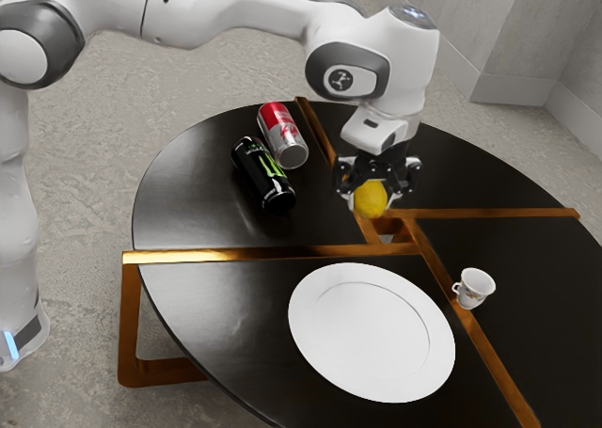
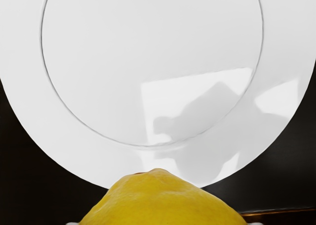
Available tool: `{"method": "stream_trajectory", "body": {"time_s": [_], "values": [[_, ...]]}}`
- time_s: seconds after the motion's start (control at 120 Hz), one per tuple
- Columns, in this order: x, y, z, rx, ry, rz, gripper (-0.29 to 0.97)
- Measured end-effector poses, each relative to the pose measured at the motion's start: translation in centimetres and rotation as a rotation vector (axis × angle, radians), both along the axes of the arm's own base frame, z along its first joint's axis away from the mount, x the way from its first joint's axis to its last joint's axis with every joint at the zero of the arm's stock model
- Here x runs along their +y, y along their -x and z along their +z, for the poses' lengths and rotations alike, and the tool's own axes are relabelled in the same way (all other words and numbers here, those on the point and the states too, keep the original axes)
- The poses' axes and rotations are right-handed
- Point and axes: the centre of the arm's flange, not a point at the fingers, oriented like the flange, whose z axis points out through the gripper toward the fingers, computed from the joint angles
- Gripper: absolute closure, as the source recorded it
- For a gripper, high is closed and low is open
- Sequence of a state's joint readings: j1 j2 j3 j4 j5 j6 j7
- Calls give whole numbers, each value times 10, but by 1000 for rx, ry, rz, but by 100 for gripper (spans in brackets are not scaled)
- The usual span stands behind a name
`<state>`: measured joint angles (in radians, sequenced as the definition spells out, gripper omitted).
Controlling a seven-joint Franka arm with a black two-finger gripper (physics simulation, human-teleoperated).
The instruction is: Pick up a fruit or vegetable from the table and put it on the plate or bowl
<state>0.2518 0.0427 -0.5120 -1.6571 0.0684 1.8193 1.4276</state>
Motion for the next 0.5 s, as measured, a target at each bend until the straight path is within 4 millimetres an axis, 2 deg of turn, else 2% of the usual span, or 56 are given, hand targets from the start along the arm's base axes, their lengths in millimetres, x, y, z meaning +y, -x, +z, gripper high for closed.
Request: {"method": "stream_trajectory", "body": {"time_s": [0.183, 0.258, 0.358, 0.5], "values": [[-41, 10, -3, 4, 6, -36, 33], [-51, 12, -4, 4, 9, -41, 31], [-48, 8, -9, 10, 14, -22, 15], [-33, 2, -10, 9, 19, 24, 6]]}}
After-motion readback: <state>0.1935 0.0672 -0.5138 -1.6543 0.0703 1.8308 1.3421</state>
